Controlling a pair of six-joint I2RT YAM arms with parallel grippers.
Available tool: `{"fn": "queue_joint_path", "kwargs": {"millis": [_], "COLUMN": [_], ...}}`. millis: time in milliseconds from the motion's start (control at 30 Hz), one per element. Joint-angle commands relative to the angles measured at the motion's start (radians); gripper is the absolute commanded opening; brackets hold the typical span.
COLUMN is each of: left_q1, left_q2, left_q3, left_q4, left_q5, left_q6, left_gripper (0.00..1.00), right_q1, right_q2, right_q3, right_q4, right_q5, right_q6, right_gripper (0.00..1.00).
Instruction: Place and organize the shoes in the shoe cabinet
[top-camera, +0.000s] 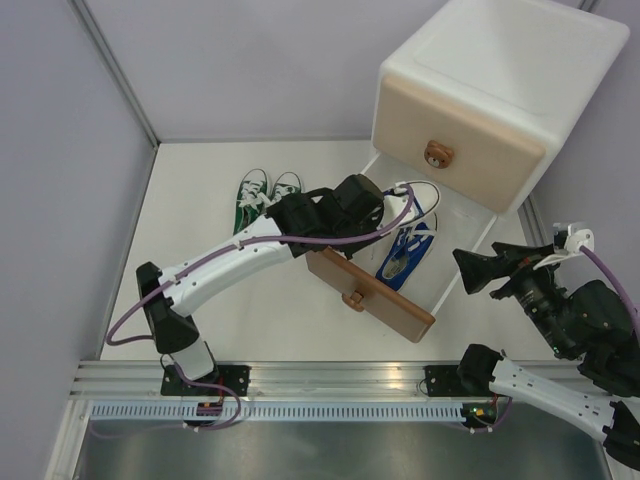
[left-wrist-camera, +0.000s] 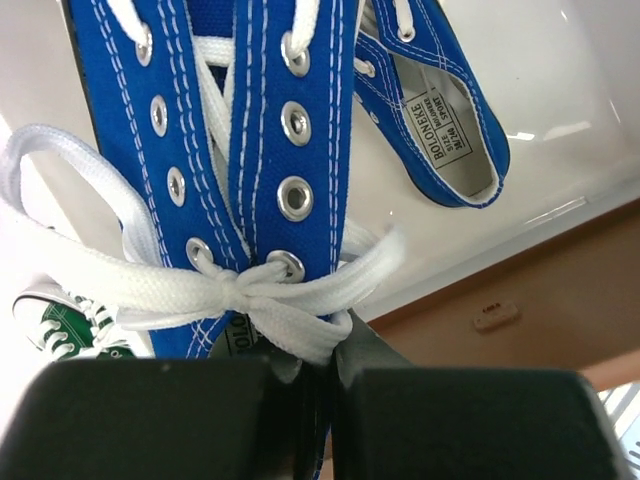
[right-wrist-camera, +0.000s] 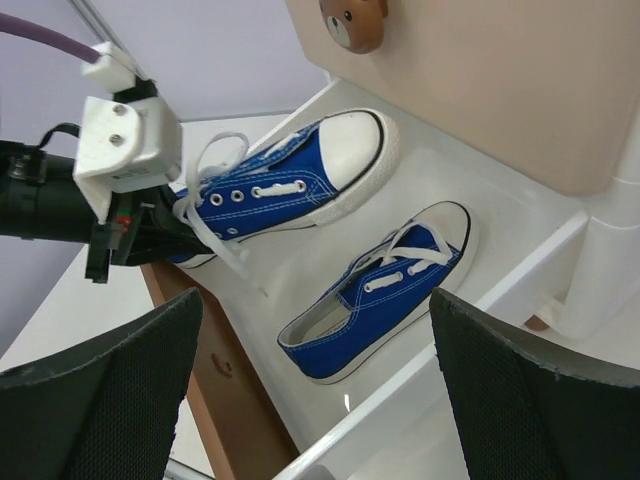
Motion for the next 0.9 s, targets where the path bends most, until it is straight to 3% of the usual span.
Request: {"fn": "queue_joint_path", "kwargs": {"millis": [0, 333, 867], "left_q1": [0.001, 0.026, 0.037], "left_q2": [0.024, 0.127, 0.290], "left_q3": [0.021, 0.081, 0.251], "left_q4": [0.078, 0.065, -0.047], "left_q5": [-0.015, -0.173, -0.259], "left_q6": [0.017, -0.109, -0.380], "left_gripper": [0.02, 0.02, 0.02], "right_q1": [-0.002, -0.002, -0.001], "right_q2": [0.015, 0.054, 0.035], "right_q3": [-0.009, -0.050, -0.098], "right_q4": [0.108, 0.243, 0.340], "right_q5": [-0.042, -0.046, 0.067], "right_q6": [-0.071, -0.140, -0.137], "right_gripper": [0.98, 0.98, 0.98]}}
